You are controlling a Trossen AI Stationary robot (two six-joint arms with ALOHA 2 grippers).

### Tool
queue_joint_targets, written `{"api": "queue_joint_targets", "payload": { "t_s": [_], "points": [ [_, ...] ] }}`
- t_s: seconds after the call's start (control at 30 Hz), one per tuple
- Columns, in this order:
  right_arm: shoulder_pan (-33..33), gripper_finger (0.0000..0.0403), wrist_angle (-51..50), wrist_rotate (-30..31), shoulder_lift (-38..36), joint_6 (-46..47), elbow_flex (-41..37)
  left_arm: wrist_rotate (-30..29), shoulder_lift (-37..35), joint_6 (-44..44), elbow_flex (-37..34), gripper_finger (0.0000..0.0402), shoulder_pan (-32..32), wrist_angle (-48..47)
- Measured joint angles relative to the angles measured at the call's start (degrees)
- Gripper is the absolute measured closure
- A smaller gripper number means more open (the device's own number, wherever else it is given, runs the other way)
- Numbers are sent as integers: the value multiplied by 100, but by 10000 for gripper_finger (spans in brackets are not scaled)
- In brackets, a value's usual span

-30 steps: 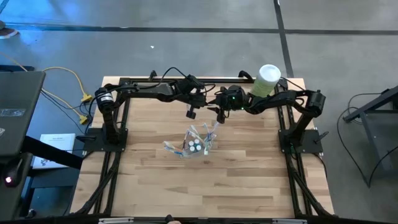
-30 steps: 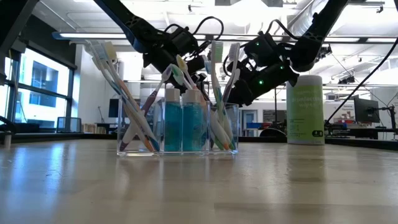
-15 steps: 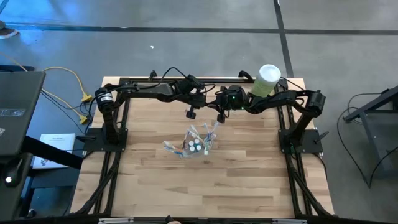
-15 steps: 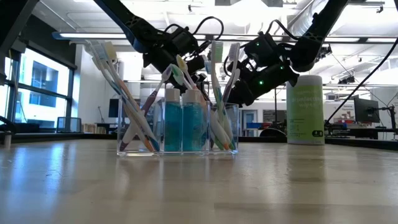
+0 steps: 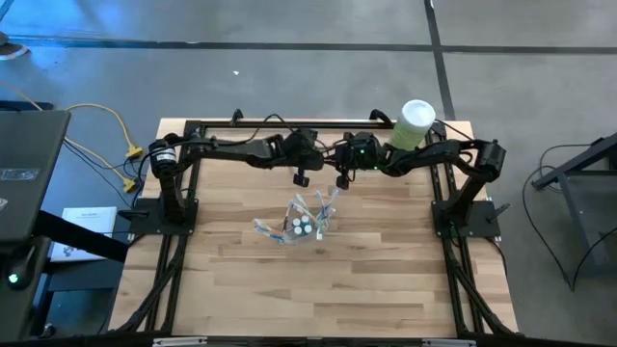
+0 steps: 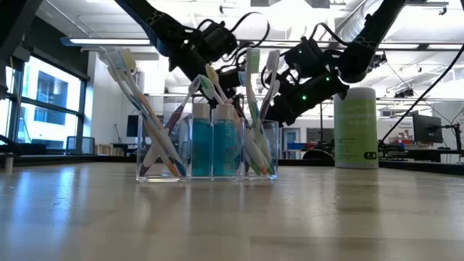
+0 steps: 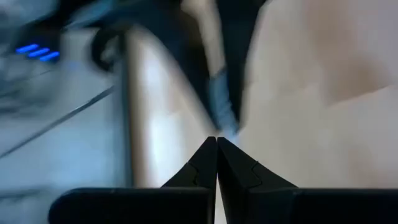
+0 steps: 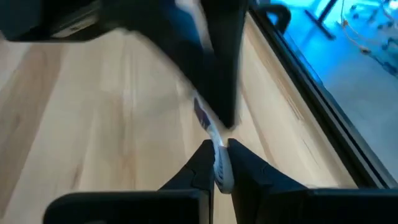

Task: Pick & Place toothbrushing station
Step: Put the violet toothbrush into the transparent organizer

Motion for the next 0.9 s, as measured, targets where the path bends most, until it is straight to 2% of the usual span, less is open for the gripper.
{"api": "queue_joint_targets", "payload": {
  "t_s": [0.07,0.13,0.2,0.37,0.63,0.83,0.9],
  "points": [
    [28,385,-235,376,-143,-56,-6,-855,-23,126,2,399,-166,20],
    [107,385,-549,1047,-400,-287,-6,-1626,-48,260,4,399,-308,92],
    [198,385,-908,1538,-746,-439,-8,-1989,-83,284,4,399,-387,77],
    [630,385,-1788,2101,-1891,-646,-1,-2483,-85,41,8,399,-377,-56],
    [1964,386,-3613,4043,-3682,-422,1,-2404,-369,-685,2,399,-523,-1298],
    [2989,386,-4462,4982,-4311,135,12,-2359,-1373,-1251,2,399,-516,-1693],
    [3301,386,-5070,5060,-4331,458,155,-2067,-1793,-1526,4,399,-438,-1940]
  ]
}}
